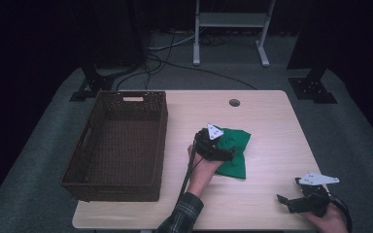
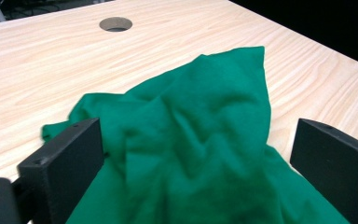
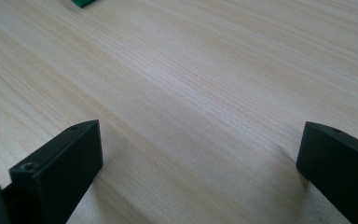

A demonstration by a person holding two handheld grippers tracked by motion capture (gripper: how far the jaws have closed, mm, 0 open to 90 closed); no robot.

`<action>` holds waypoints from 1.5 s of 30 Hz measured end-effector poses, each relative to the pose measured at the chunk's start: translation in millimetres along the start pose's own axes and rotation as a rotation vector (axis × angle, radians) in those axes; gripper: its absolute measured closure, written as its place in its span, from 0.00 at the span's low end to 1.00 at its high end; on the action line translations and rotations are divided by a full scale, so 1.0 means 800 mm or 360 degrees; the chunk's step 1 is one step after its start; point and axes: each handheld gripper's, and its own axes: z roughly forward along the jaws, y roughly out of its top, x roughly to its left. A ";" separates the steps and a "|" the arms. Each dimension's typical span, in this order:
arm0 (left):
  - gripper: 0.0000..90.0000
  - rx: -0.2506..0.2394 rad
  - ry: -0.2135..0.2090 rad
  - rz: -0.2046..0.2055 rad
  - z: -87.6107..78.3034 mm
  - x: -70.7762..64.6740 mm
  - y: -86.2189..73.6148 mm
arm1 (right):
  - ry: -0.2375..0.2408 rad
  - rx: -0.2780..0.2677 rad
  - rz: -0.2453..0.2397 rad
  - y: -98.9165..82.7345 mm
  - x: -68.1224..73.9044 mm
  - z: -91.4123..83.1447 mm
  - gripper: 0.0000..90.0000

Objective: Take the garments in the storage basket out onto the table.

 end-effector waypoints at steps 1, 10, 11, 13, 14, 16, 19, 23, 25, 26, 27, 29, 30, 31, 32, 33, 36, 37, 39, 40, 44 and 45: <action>0.00 0.0010 -0.0002 -0.0001 -0.003 0.002 0.000 | 0.0000 0.0000 0.0000 0.000 0.000 0.000 0.00; 0.00 0.0083 0.0028 0.0047 -0.029 0.016 -0.016 | 0.0000 0.0000 0.0003 0.000 0.000 0.000 0.00; 0.00 0.0090 0.0036 0.0053 -0.033 0.017 -0.019 | 0.0000 0.0000 0.0003 0.000 0.000 0.000 0.00; 0.00 0.0107 0.0053 0.0066 -0.037 0.019 -0.025 | 0.0000 0.0000 0.0004 0.000 0.000 0.000 0.00; 0.00 0.0117 0.0057 0.0070 -0.039 0.021 -0.028 | 0.0000 0.0000 0.0004 0.000 0.000 0.000 0.00; 0.00 0.0133 0.0069 0.0066 -0.043 0.024 -0.034 | 0.0000 0.0000 0.0002 0.000 0.000 0.000 0.00; 0.00 0.0158 0.0084 0.0051 -0.047 0.030 -0.044 | 0.0000 0.0000 0.0003 0.000 0.000 0.000 0.00; 0.00 0.0182 0.0109 0.0029 -0.050 0.037 -0.059 | 0.0000 0.0001 0.0001 0.000 0.000 0.000 0.00; 0.00 0.0196 0.0110 0.0023 -0.050 0.039 -0.065 | 0.0000 0.0000 0.0003 0.000 0.000 0.000 0.00; 0.00 0.0206 0.0116 0.0022 -0.050 0.039 -0.068 | 0.0000 0.0000 0.0003 0.000 0.000 0.000 0.00; 0.00 0.0215 0.0120 0.0022 -0.049 0.040 -0.071 | 0.0000 0.0001 0.0002 0.000 0.000 0.000 0.00; 0.00 0.0234 0.0129 0.0020 -0.048 0.042 -0.076 | 0.0000 0.0001 0.0001 0.000 0.000 0.000 0.00; 0.00 0.0244 0.0137 0.0022 -0.047 0.043 -0.078 | 0.0000 0.0001 0.0002 0.000 0.000 0.000 0.00; 0.00 0.0257 0.0141 0.0018 -0.046 0.045 -0.079 | 0.0000 0.0001 0.0001 0.000 0.000 0.000 0.00; 0.00 0.0272 0.0146 0.0013 -0.045 0.046 -0.081 | 0.0000 0.0001 0.0001 0.000 0.000 0.000 0.00; 0.00 0.0280 0.0151 0.0007 -0.043 0.047 -0.082 | 0.0000 0.0001 0.0002 0.000 0.000 0.000 0.00; 0.00 0.0333 0.0186 0.0011 -0.039 0.050 -0.083 | 0.0000 0.0001 0.0001 0.000 0.000 0.000 0.00; 0.00 0.0343 0.0195 0.0017 -0.038 0.050 -0.083 | 0.0000 0.0001 0.0002 0.000 0.000 0.000 0.00; 0.00 0.0367 0.0197 0.0019 -0.037 0.050 -0.083 | 0.0000 0.0001 0.0001 0.000 0.000 0.000 0.00; 0.00 0.0369 0.0197 0.0020 -0.037 0.050 -0.084 | 0.0000 0.0001 0.0001 0.000 0.000 0.000 0.00; 0.00 0.0376 0.0186 0.0018 -0.039 0.049 -0.085 | 0.0000 0.0001 0.0001 0.000 0.000 0.000 0.00; 0.00 0.0377 0.0182 0.0019 -0.040 0.049 -0.086 | 0.0000 0.0001 0.0001 0.000 0.000 0.000 0.00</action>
